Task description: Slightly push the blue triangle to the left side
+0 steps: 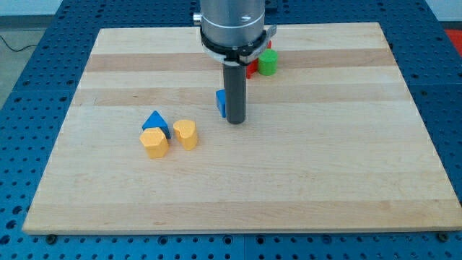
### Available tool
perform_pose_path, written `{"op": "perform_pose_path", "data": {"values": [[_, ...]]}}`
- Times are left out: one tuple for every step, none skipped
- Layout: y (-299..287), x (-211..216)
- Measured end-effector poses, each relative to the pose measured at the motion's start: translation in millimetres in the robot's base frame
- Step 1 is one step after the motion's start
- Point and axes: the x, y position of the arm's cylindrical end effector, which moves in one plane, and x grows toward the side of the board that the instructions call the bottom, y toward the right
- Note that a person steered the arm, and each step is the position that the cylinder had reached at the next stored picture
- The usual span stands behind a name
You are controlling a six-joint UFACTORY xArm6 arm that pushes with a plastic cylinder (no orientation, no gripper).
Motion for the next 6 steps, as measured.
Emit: {"op": "perform_pose_path", "data": {"values": [[-0.3, -2.6], [-36.9, -15.0], [-81.5, -6.2], [-130.7, 12.7], [-199.2, 9.2], [-238.6, 15.8]]}}
